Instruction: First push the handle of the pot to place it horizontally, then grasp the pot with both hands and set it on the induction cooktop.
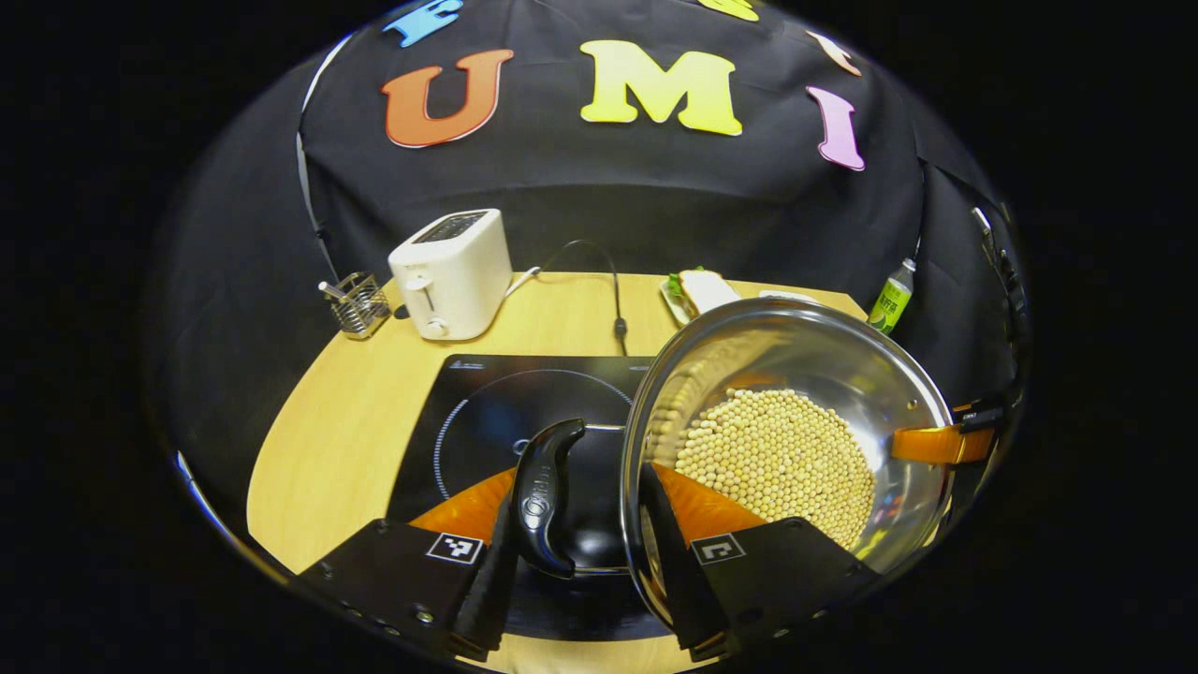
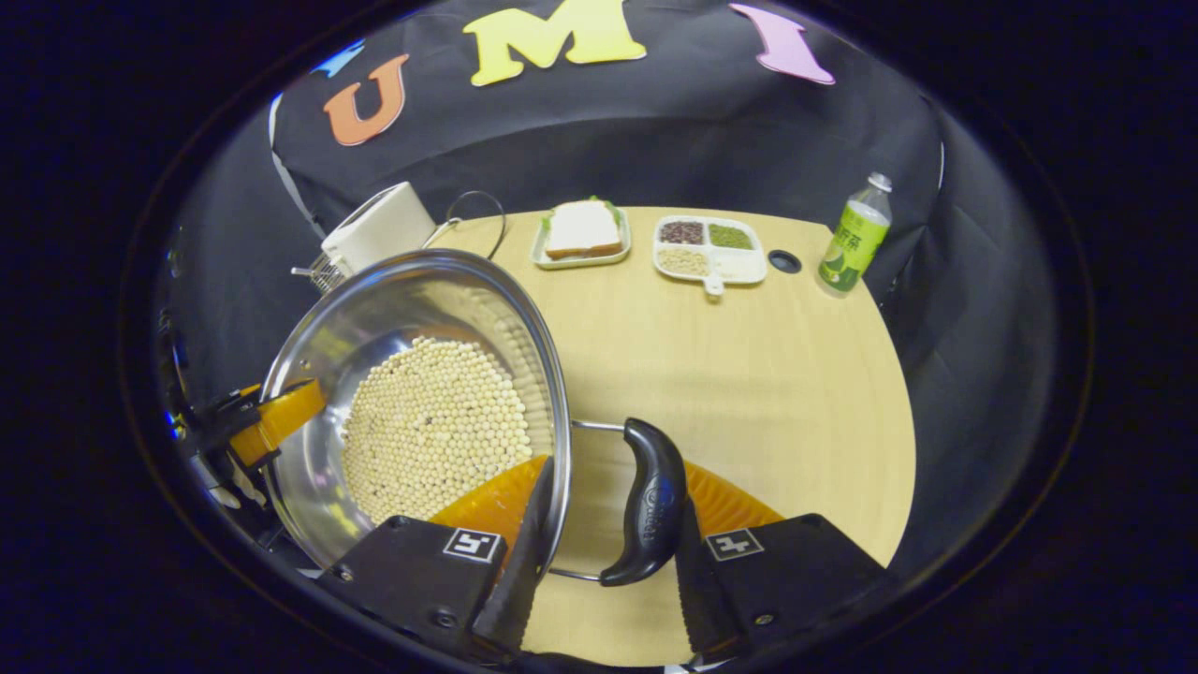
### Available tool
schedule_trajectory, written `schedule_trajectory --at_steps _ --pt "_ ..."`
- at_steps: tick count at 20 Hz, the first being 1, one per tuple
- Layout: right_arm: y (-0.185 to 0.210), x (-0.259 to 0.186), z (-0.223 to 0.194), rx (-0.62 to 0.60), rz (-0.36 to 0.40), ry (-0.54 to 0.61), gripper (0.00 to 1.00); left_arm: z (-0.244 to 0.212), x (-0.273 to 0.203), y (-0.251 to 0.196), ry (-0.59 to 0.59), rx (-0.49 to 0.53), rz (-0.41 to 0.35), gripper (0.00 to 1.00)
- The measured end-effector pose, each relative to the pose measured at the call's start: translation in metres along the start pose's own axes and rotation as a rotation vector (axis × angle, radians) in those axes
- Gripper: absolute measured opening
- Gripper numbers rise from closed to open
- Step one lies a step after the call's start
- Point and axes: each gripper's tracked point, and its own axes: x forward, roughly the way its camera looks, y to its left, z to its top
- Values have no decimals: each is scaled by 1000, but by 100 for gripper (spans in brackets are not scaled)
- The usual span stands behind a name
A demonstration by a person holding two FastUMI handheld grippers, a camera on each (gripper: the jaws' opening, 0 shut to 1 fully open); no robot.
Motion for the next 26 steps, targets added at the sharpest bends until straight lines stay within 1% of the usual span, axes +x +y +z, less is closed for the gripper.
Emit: schedule_trajectory --at_steps 5,11,16,21,26 --pt "49 4 -2 -8 5 -1 63 -2 -6 46 4 -18 14 66" --pt "91 15 1 1 4 3 63 1 0 86 5 -9 12 66" --pt "118 28 5 18 -4 16 63 3 14 115 15 -1 5 66" --pt "146 46 15 11 -5 30 63 8 31 144 22 -6 12 66" --pt "162 62 27 -6 -6 37 63 10 41 162 32 -23 17 66"
